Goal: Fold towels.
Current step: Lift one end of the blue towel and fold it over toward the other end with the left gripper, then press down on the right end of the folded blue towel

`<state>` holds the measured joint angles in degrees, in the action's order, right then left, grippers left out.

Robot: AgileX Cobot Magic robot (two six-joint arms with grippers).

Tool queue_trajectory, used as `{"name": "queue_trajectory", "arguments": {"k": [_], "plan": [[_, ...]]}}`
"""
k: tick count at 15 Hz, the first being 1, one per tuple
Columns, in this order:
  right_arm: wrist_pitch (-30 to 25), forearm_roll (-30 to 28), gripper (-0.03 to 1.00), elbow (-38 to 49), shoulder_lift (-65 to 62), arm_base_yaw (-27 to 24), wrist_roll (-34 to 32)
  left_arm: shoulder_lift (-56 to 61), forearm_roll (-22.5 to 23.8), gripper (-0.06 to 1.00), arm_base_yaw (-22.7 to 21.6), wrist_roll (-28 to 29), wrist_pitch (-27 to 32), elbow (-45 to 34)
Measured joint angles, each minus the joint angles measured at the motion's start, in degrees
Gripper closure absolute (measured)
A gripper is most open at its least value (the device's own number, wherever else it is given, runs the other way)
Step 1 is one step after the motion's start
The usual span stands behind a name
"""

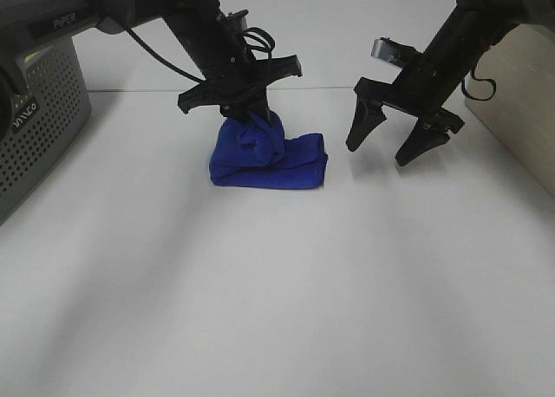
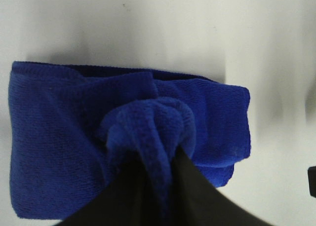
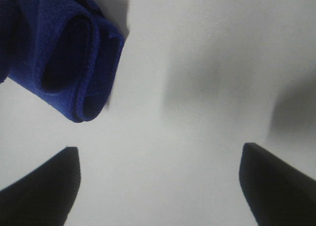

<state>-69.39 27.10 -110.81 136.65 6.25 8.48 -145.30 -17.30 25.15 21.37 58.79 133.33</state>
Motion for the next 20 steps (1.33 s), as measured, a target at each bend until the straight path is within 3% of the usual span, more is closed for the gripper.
{"name": "queue_trajectory", "arguments": {"k": [3,5,7,11,14,16,20], "plan": [[0.00,0.74,0.13,0.00,0.00,0.00,0.00,0.00,-8.94,0.40,0.00,-0.29,-4.13,0.00],[-0.06,0.80,0.13,-0.11,0.00,0.00,0.00,0.00,-16.16,0.34,0.00,-3.78,-6.07,0.00],[-0.06,0.80,0.13,-1.72,0.00,0.00,0.06,0.00,-19.42,0.33,0.00,-8.71,-6.30,0.00],[0.00,2.41,0.13,-6.93,-2.29,0.00,0.06,1.72,-19.14,0.33,-3.44,-16.50,-6.30,0.00],[-0.11,13.58,0.13,-7.33,-4.98,0.34,2.35,4.93,-18.33,0.33,-8.88,-17.25,-6.93,0.11],[-0.06,21.20,0.13,-7.33,-4.70,3.09,5.44,5.27,-18.11,0.33,-11.63,-17.25,-6.36,0.17],[-0.11,24.29,0.13,-7.33,-2.41,11.69,8.82,5.16,-17.93,0.33,-14.21,-17.25,-5.21,0.17]]}}
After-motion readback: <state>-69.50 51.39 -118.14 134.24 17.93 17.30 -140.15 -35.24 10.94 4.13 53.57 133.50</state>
